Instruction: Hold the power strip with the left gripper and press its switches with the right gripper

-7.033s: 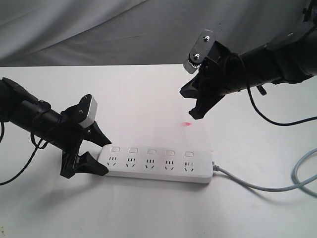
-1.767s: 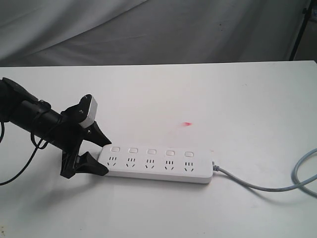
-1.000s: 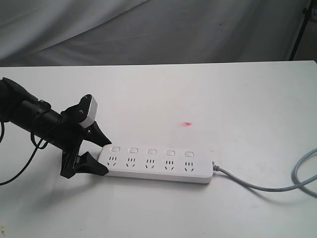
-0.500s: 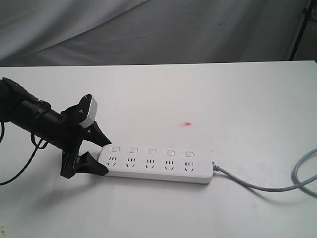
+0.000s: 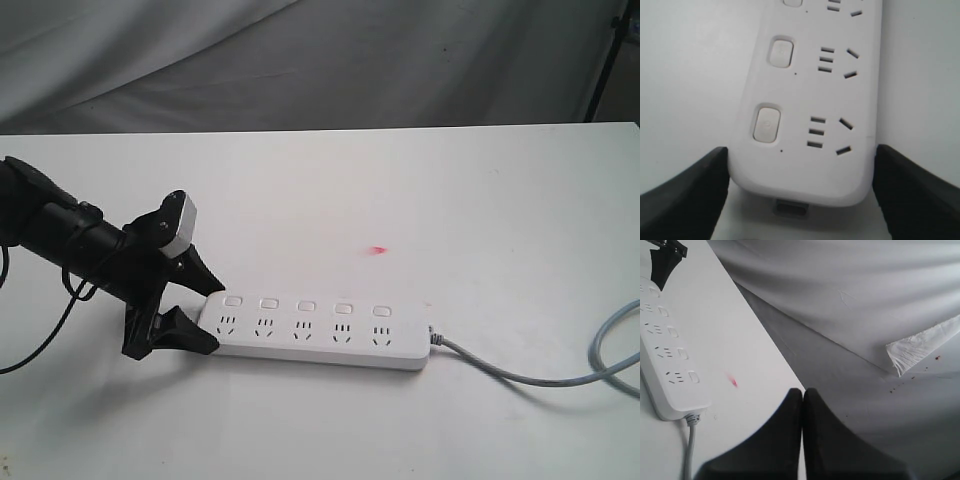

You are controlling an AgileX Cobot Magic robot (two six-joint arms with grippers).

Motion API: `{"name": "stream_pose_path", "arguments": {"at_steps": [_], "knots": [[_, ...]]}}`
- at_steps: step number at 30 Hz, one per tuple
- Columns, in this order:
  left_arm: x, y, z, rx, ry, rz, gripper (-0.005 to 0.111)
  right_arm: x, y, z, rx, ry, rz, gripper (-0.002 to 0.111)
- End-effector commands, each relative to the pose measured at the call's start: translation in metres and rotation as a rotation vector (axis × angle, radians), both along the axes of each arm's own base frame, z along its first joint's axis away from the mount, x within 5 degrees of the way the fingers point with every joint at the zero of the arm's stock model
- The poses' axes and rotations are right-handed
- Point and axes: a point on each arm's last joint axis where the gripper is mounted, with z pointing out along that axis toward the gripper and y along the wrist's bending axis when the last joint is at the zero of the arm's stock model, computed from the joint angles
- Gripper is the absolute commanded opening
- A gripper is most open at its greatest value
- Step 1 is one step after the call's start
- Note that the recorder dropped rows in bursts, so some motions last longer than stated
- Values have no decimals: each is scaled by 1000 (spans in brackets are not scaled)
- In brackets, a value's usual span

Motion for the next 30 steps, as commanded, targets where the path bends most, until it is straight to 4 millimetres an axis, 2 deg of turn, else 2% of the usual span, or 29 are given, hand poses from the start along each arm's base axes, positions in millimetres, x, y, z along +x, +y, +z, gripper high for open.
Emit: {"name": "stream_pose_path", "arguments": {"at_steps": [1,3,7,10,13,23,30], "knots": [[0,2,-13,55,-4,-5,56,1,-2,-1,18,-2,-23,0],[0,2,-13,55,-4,-5,56,2,-5,2,92,-22,-62,0],[0,2,-13,55,-4,-5,56,2,-8,4,487,23,-118,0],[0,2,-13,55,-4,-5,56,2,-10,2,716,70,-151,0],[0,2,-13,55,-4,-5,56,3,-12,0,851,101,-193,0],[0,2,-13,55,-4,-5,56,4,-15,-14,840,126,-243,0],[0,2,-13,55,-4,-5,56,0,-16,-13,854,93,-238,0]]}}
